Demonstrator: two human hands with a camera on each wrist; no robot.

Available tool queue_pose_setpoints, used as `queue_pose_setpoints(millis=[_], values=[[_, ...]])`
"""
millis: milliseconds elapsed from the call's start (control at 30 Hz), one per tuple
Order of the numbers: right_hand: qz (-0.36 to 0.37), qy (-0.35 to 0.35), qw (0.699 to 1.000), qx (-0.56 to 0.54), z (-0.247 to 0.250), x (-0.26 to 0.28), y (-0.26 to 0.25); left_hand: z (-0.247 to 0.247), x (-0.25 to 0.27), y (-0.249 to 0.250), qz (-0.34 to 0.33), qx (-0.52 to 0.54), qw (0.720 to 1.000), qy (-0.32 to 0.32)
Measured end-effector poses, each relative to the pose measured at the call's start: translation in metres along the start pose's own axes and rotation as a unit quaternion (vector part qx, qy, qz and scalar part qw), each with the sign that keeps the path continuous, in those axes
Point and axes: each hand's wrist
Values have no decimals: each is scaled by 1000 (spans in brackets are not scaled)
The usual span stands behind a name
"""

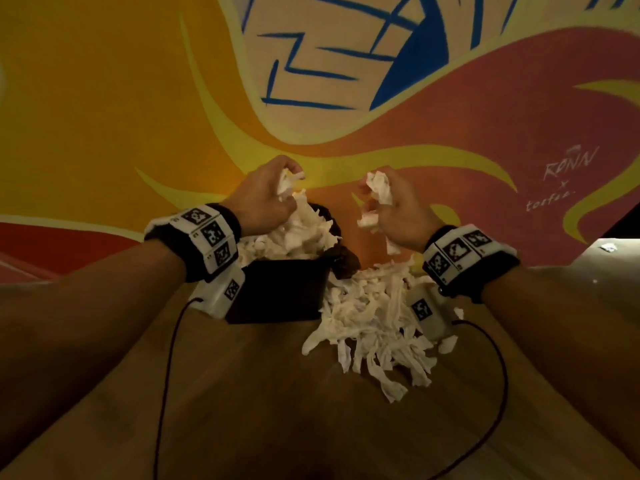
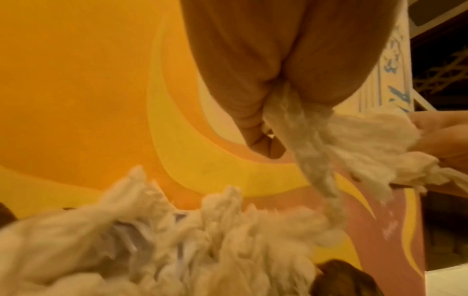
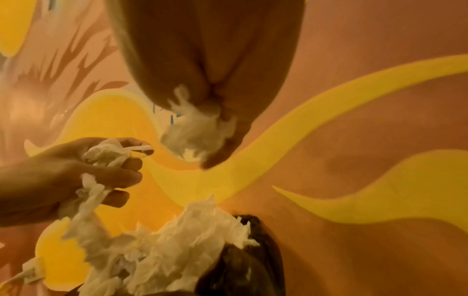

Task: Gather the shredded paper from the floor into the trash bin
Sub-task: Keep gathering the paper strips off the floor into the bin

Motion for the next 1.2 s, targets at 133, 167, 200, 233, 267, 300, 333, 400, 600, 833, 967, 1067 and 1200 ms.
queue_pose_setpoints(millis=[133,167,200,233,267,300,333,400,600,833,967,1067,1200], values=[[1,-38,999,-34,-6,-29,-27,25,-8,-15,23,77,996,-25],[-2,-47,999,-9,-9,-35,-32,29,-9,-20,34,84,996,-16],[-14,-55,998,15,-12,-40,-36,31,-11,-26,41,81,996,-8],[-32,-56,998,28,-15,-44,-41,33,-12,-33,45,69,997,0],[-46,-52,997,39,-18,-48,-45,35,-14,-39,51,49,997,11],[-54,-44,996,48,-21,-51,-48,37,-15,-46,61,30,997,22],[-58,-34,996,56,-24,-53,-51,38,-18,-53,77,25,996,34],[-83,-8,996,26,-30,-53,-50,41,-24,-63,105,52,991,72],[-129,-48,989,61,-47,-65,-34,47,-34,-79,90,19,970,224],[-90,-174,978,74,-81,-73,-31,29,-29,-87,175,-46,984,-8],[-15,-238,958,159,-102,-68,-27,15,-17,-98,176,-157,966,-103],[23,-199,962,184,-108,-69,-23,12,-11,-97,158,-237,952,-110],[61,-206,954,206,-104,-73,-21,27,-16,-87,146,-287,938,-129]])
Point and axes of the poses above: each hand's wrist, its own x-axis away from the middle knuckle, its own z-axis out of the back of the hand, y = z × x, and after that the axes turned 14 degrees about z, right-handed
